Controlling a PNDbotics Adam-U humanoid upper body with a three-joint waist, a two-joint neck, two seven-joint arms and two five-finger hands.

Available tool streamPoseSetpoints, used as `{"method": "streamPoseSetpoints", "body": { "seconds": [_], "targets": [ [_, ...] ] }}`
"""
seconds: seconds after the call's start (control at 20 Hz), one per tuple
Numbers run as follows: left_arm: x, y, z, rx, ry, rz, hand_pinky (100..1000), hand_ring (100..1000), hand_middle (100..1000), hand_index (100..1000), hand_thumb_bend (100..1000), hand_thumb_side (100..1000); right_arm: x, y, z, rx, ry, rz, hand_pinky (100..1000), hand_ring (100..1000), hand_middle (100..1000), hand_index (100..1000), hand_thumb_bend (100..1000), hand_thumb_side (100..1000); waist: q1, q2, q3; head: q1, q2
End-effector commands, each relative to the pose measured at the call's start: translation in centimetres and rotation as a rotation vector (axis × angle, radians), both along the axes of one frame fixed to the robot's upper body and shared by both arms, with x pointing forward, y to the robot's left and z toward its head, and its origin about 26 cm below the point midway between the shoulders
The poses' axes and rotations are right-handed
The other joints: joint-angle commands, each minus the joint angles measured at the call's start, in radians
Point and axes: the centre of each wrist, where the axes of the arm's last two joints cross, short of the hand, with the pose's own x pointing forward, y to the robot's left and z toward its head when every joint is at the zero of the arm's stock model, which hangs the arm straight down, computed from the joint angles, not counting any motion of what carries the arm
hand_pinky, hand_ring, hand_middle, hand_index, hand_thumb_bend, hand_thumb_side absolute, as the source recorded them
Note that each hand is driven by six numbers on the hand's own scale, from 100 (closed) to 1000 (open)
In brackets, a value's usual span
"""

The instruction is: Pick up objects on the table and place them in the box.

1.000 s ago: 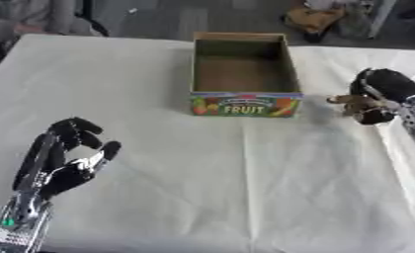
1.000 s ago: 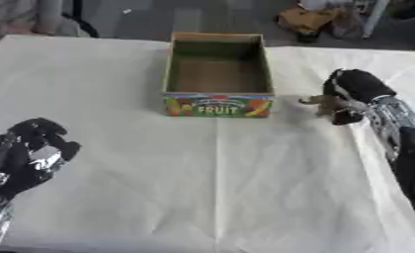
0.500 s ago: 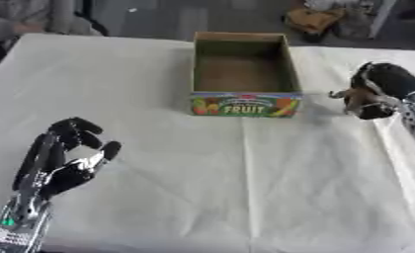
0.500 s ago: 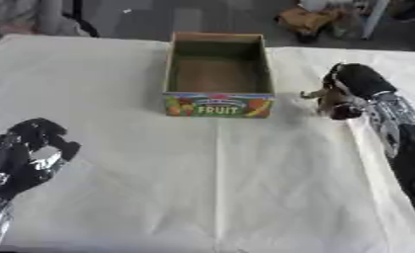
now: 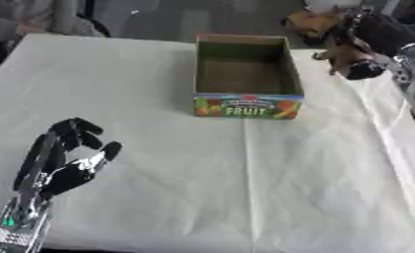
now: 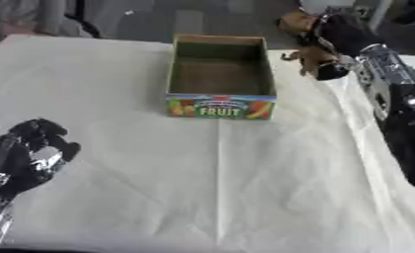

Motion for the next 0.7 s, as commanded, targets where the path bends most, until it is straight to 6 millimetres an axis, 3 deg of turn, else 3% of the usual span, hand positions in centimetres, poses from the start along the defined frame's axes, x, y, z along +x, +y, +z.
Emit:
{"method": "streamPoseSetpoints", "body": {
  "seconds": [0.05, 0.35, 0.7],
  "targets": [
    [0.1, -0.3, 0.5, -0.005, -0.016, -0.021, 552, 500, 536, 583, 634, 368, 0.7, 2.2, 2.6, -0.025, -0.058, 0.056, 668, 575, 322, 394, 100, 100, 0.003, -0.018, 0.008, -0.011, 0.006],
    [0.2, -1.2, 0.6, -0.018, -0.019, -0.056, 552, 500, 535, 582, 636, 366, 2.3, 6.8, 1.9, -0.031, -0.021, 0.114, 665, 573, 325, 398, 100, 100, 0.015, -0.017, 0.052, -0.043, 0.006],
    [0.5, -2.1, 0.9, -0.031, -0.024, -0.095, 552, 499, 535, 582, 638, 367, 3.3, 9.4, -1.4, 0.012, 0.063, 0.075, 661, 579, 351, 431, 100, 100, 0.025, -0.007, 0.105, -0.086, 0.006]
  ]
}}
